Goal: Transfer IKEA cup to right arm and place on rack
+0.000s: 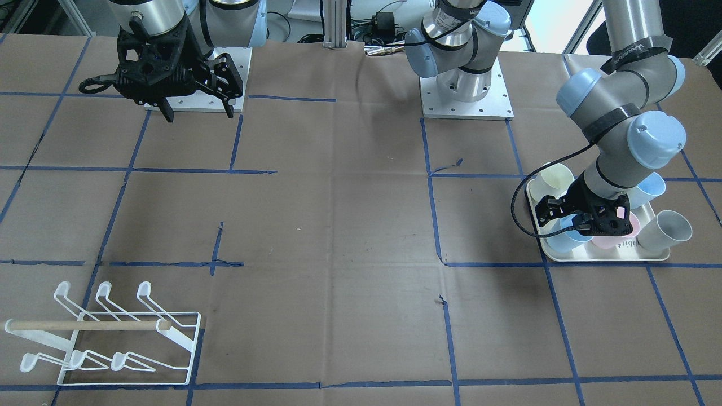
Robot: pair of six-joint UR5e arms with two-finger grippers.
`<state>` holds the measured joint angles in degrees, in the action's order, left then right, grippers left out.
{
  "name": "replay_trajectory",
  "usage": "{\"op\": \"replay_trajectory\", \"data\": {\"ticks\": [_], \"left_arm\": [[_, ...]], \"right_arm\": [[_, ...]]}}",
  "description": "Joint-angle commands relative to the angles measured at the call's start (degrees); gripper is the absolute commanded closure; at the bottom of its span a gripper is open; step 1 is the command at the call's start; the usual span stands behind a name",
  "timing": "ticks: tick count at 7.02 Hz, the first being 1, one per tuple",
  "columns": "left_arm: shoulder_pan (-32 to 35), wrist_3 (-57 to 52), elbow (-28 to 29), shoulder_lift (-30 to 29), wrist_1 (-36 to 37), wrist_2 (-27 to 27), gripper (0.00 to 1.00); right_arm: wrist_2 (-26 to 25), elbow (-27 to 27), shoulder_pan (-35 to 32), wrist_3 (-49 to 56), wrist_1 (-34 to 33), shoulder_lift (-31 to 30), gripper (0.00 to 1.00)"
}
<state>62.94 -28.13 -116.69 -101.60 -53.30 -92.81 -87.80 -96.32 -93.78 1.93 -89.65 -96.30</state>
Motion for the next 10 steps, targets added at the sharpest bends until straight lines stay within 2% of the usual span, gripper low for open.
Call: {"op": "replay_trajectory", "data": {"ticks": [1, 4, 5, 6, 7, 8, 9, 10], "left_arm": [[0.0, 0.0, 0.3, -0.2, -0.1, -0.2, 1.0], [0.0, -0.1, 0.6, 0.3, -0.1, 0.4, 1.0], [0.3, 0.0, 2.8, 1.6, -1.0, 0.3, 1.0], [0.6, 0.0, 8.0, 2.4, -6.7, 0.3, 1.0], [0.8, 0.1, 16.5, 2.9, -17.7, 0.4, 1.0], [0.9, 0.2, 23.9, 2.0, -26.1, 0.7, 1.0], [0.9, 0.0, 27.9, 1.4, -29.5, 2.4, 1.0], [1.0, -0.3, 28.5, 1.0, -30.2, 3.9, 1.0]], "right_arm": [[0.1, 0.0, 0.0, -0.1, 0.0, 0.1, 0.0], [0.4, 0.0, 0.0, -0.1, 0.1, 0.0, 0.0], [0.7, 0.0, -0.1, -0.3, -0.5, 0.0, 0.0], [3.5, -0.2, -0.2, -0.4, -1.1, 0.1, 0.0], [7.4, -1.1, -0.2, -0.4, -4.5, 0.8, 0.0], [9.3, -2.4, -0.3, -0.5, -10.7, 2.1, 0.0], [12.4, -3.7, -0.3, -0.5, -15.5, 3.1, 0.0], [17.9, -4.2, -0.3, -0.5, -21.6, 4.1, 0.0]]}}
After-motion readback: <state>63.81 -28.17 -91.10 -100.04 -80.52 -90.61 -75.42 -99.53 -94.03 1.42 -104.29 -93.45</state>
